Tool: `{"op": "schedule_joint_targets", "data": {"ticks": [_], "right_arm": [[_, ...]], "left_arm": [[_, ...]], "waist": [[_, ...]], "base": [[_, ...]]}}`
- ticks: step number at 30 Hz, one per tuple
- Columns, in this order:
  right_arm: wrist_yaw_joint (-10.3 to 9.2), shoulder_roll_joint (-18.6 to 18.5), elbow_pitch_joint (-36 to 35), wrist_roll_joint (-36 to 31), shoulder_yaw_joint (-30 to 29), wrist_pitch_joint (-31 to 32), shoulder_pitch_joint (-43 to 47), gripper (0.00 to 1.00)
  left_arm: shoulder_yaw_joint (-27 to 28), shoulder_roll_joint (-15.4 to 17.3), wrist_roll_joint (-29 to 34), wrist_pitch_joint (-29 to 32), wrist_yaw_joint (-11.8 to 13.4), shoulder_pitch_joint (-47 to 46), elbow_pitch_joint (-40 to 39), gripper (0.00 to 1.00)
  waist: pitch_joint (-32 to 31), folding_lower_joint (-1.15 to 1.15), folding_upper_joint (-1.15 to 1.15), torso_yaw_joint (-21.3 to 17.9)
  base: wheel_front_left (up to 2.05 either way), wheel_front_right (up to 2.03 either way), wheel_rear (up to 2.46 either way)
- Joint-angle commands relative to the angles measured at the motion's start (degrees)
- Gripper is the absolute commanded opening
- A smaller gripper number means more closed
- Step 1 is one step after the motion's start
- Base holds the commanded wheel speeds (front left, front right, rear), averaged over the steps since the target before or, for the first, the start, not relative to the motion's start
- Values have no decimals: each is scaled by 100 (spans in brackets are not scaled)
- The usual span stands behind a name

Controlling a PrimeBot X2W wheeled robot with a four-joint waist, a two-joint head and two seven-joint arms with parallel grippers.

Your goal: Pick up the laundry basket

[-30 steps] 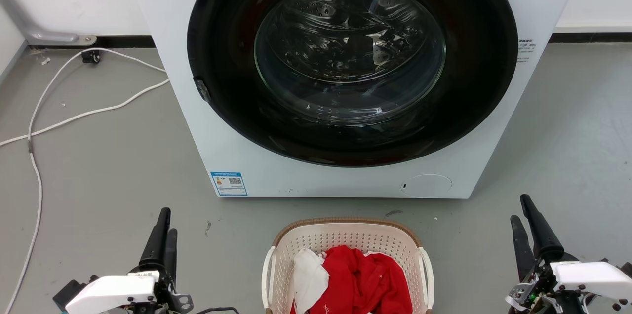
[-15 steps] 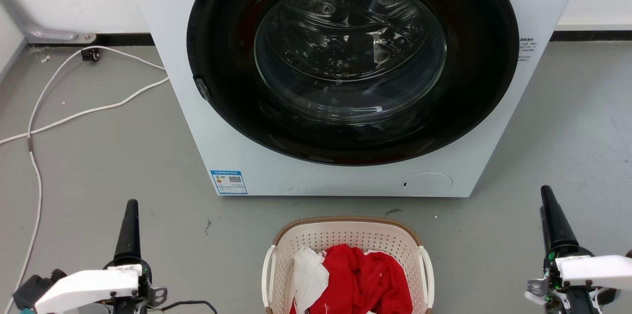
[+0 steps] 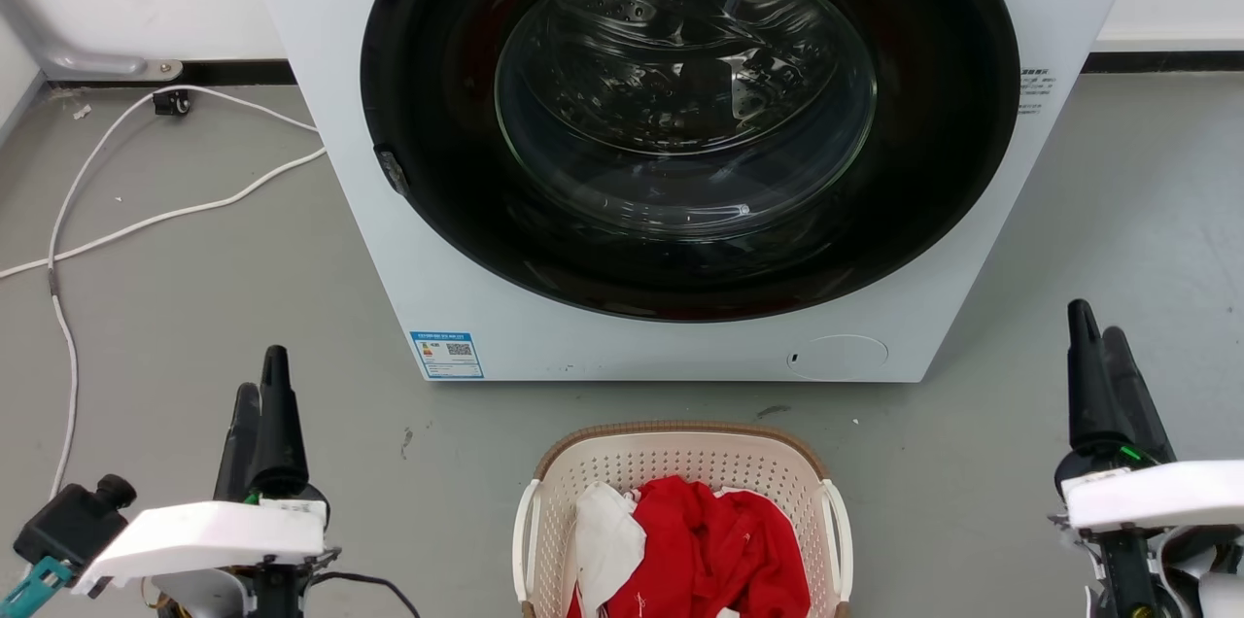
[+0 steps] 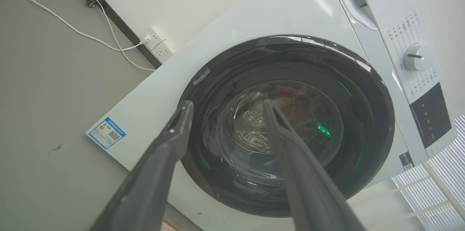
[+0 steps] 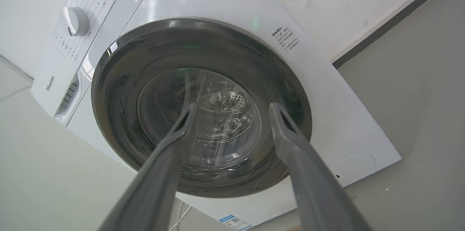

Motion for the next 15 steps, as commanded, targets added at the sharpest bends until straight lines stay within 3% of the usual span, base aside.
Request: {"op": "schedule_joint_targets", "data": {"ticks": [1,10,15], "right_arm": [[11,-21,-186,-264,51,-53,-107,100],[11,-22,-440,-1436,267,-219,27,100],[12,-22,-477,-2027,343,-315,101,100]], "left_arm": [[-39,23,262,-58,26,3,-160,100],[-440,28,1679,-219,160,129,-461,100],[-946,286,2433,-320,424,151,-683,100]], "waist": [[0,0,0,-4],[-3,0,0,-35],[-9,0,0,-57]], "base": [[0,0,0],[0,0,0],[0,0,0]]}}
